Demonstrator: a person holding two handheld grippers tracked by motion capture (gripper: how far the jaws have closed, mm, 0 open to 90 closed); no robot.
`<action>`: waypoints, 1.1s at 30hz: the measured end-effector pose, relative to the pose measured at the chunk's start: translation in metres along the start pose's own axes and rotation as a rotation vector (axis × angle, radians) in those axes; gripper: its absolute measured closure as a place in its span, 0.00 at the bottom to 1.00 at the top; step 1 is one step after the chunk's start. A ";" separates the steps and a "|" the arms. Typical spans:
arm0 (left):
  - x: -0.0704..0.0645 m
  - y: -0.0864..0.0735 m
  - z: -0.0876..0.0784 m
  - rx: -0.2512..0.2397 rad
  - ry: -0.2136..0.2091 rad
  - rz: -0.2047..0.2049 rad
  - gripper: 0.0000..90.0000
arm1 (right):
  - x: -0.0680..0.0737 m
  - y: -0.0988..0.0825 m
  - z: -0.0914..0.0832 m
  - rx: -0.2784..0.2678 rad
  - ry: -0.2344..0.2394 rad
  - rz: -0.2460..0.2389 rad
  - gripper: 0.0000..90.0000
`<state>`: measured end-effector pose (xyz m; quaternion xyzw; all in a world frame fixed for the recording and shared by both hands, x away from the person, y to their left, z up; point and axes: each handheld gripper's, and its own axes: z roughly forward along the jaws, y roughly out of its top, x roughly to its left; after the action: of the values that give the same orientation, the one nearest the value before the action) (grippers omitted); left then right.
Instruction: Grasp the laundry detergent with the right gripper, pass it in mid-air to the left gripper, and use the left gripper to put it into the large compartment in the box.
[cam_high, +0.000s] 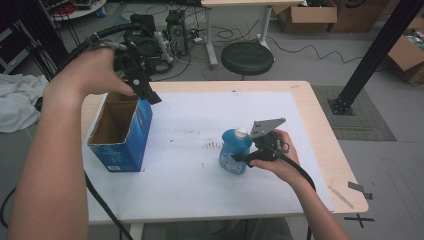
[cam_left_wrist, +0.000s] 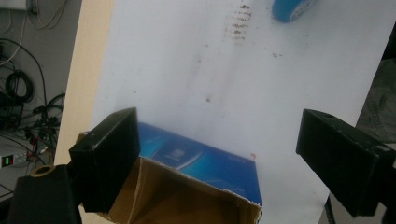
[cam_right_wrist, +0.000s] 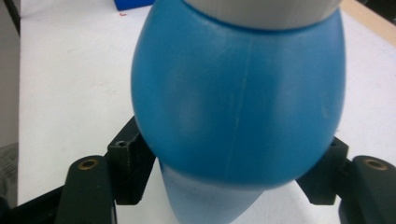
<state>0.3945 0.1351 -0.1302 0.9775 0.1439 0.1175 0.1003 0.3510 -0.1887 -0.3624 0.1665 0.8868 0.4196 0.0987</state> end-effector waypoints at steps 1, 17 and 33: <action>0.000 0.000 0.000 0.000 0.000 0.000 0.16 | 0.000 0.000 0.000 0.000 0.000 0.000 0.36; 0.001 0.001 0.001 0.005 -0.002 -0.002 0.16 | 0.001 -0.003 0.007 -0.026 -0.014 -0.015 0.47; -0.003 0.007 0.002 -0.001 -0.014 0.025 0.16 | -0.010 0.001 0.002 -0.054 0.075 -0.047 0.50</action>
<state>0.3940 0.1277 -0.1311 0.9799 0.1311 0.1117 0.1003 0.3609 -0.1901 -0.3629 0.1269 0.8819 0.4471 0.0798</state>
